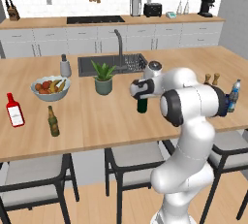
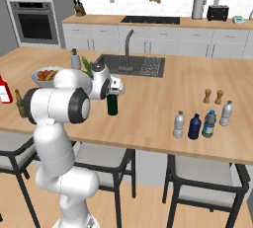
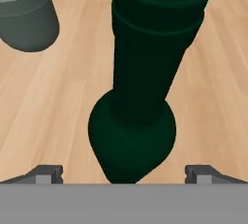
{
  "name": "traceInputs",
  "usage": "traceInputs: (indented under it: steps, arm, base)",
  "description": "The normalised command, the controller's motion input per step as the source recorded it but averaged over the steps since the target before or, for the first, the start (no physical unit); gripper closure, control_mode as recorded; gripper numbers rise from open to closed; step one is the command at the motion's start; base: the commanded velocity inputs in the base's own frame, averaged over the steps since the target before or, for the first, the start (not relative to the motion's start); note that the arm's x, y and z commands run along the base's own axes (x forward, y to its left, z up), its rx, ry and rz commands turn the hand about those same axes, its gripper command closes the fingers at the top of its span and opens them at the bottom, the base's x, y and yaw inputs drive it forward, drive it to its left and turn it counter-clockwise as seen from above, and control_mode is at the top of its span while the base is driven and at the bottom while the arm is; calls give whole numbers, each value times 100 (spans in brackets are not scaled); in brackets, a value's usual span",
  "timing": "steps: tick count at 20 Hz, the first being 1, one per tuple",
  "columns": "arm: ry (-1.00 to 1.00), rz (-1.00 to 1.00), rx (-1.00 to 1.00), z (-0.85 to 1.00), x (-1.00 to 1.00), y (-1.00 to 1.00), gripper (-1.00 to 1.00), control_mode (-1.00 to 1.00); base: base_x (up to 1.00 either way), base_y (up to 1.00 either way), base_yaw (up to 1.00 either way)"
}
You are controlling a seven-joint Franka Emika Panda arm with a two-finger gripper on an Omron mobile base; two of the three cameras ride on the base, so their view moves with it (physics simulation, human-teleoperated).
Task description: Move the plastic bottles in the middle to the plastics group, and the glass bottles in the middle to the glass group.
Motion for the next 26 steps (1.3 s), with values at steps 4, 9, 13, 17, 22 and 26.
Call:
traceInputs:
  steps: [4, 9, 13, 17, 22, 26]
  arm:
    - [3, 0, 0, -20, 17, 0, -100, -100]
    - [2, 0, 0, -7, 22, 0, -100, -100]
    - [1, 0, 0, 0, 22, 0, -100, -100]
    - [1, 0, 0, 0, 2, 0, -100, -100]
    - [0, 0, 0, 0, -1, 0, 100, -100]
    - [-2, 0, 1, 0, -12, 0, 100, -100]
  base:
    - [0, 0, 0]
    - [0, 0, 0]
    - [0, 0, 0]
    - [0, 0, 0]
    - [0, 0, 0]
    - [0, 0, 0]
